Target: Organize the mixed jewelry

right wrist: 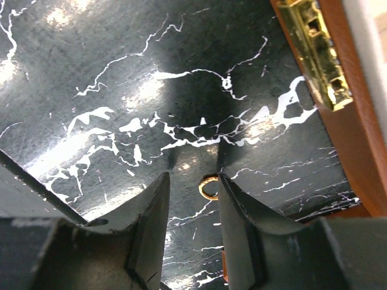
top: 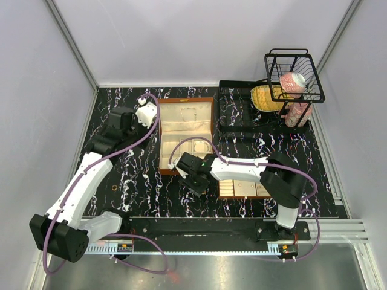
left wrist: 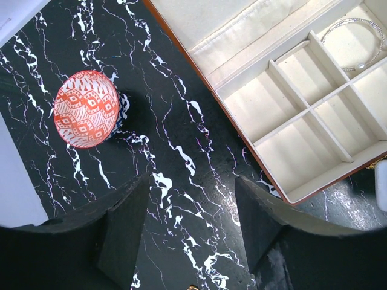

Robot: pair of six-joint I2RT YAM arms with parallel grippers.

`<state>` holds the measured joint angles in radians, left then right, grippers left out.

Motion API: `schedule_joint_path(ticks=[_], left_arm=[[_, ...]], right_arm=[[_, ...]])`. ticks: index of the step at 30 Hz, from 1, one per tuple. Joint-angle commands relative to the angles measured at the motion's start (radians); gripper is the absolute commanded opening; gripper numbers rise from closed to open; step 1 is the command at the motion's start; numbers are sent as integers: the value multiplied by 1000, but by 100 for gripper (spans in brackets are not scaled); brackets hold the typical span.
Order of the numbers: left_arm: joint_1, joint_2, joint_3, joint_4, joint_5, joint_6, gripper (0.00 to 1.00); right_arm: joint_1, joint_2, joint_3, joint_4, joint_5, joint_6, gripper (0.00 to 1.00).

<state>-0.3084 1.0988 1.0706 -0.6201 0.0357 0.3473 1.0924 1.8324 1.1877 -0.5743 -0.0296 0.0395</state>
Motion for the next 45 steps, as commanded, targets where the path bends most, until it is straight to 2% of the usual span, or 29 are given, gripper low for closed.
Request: schedule_joint_path(ticks=[1, 22, 31, 45], left_arm=[[8, -31, -4, 28, -26, -7, 64], [14, -36, -11, 30, -59, 13, 64], [14, -39, -8, 22, -71, 13, 65], [14, -42, -17, 22, -63, 15, 65]], right_arm=[[4, -4, 32, -7, 69, 7, 44], [4, -82, -28, 2, 31, -1, 38], [4, -78, -42, 5, -20, -4, 36], [4, -62, -46, 11, -4, -13, 34]])
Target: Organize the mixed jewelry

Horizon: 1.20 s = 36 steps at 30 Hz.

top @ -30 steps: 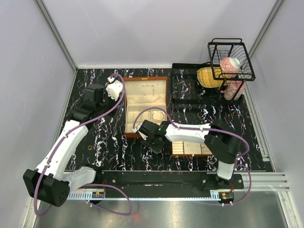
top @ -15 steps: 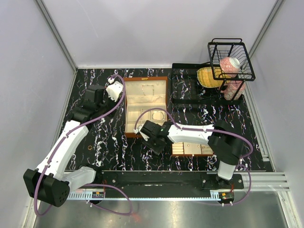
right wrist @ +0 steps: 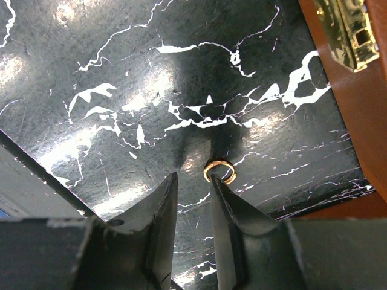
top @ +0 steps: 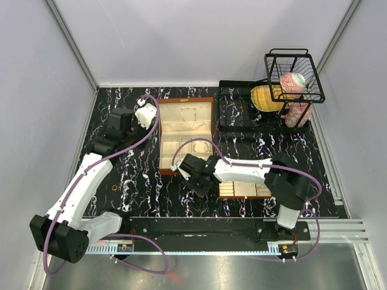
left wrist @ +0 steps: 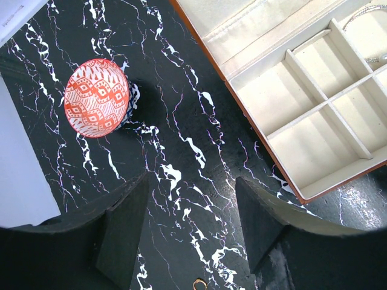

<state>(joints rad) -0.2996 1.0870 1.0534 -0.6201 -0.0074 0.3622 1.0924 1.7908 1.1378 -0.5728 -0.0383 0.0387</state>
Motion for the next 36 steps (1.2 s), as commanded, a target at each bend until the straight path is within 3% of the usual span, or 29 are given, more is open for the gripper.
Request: schedule_joint_path(ticks=[1, 36], left_arm=[[5, -30, -3, 25, -17, 0, 65], [5, -33, -29, 51, 0, 17, 65]], right_arm=[[3, -19, 5, 10, 5, -14, 33], [-37, 44, 20, 7, -26, -20, 32]])
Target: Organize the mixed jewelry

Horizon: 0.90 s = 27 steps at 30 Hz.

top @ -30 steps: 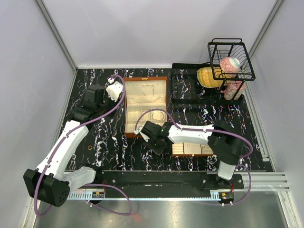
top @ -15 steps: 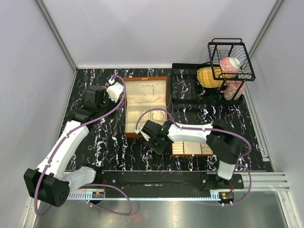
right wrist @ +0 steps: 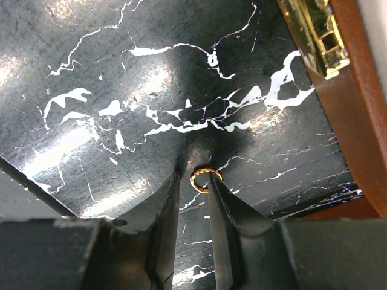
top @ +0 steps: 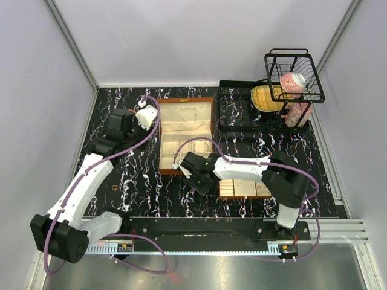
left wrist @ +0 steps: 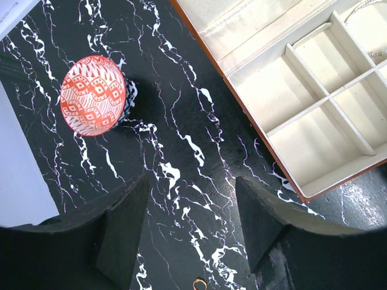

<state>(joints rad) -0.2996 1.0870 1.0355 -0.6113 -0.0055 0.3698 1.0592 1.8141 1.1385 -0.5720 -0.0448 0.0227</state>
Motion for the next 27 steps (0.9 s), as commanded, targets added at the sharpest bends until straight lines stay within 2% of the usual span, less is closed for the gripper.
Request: schedule_joint_path(ticks=[1, 20, 27], left_arm=[[5, -35, -14, 42, -2, 8, 65], [7, -48, -25, 44, -16, 34, 65], [8, -53, -31, 44, -21, 34, 65]], right_arm=[[-4, 22, 18, 6, -20, -6, 31], [-5, 59, 10, 3, -18, -7, 20], [-4, 67, 15, -5, -27, -10, 10]])
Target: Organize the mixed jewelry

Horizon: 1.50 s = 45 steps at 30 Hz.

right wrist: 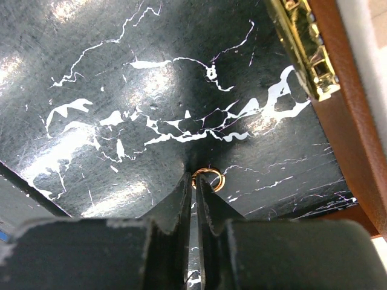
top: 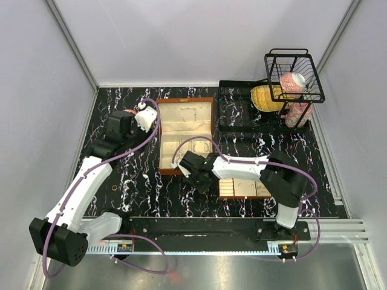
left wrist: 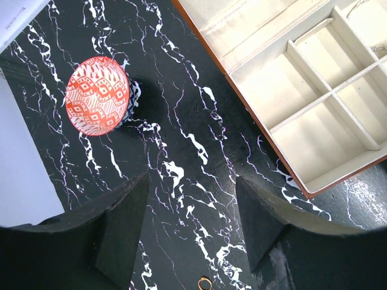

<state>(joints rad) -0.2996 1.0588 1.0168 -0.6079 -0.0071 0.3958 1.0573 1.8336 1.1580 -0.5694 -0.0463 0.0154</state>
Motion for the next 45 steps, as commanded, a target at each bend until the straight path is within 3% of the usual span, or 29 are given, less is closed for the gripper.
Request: schedule_joint_path(ticks=[1, 4, 18, 25, 32, 37, 45], left_arm=[[8, -25, -12, 42, -18, 6, 65], [7, -23, -11, 42, -10, 5, 65], [16, 1, 57, 53, 150, -48, 65], [36, -19, 81, 56, 408, -69, 65], [39, 13, 170, -52, 757, -29, 65], [39, 36, 215, -108, 1005, 11, 65], [36, 7, 236, -118, 1206, 124, 63]], right_arm=[[-2, 47, -4, -7, -26, -3, 7], [-2, 38, 0, -15, -24, -6, 0], [-3, -144, 63, -128, -174, -146, 0], [-28, -292, 192, -234, -256, -297, 0], [-134, -384, 357, -372, -554, -354, 0], [-152, -398, 430, -432, -662, -408, 0], [-168, -390, 538, -510, -794, -428, 0]])
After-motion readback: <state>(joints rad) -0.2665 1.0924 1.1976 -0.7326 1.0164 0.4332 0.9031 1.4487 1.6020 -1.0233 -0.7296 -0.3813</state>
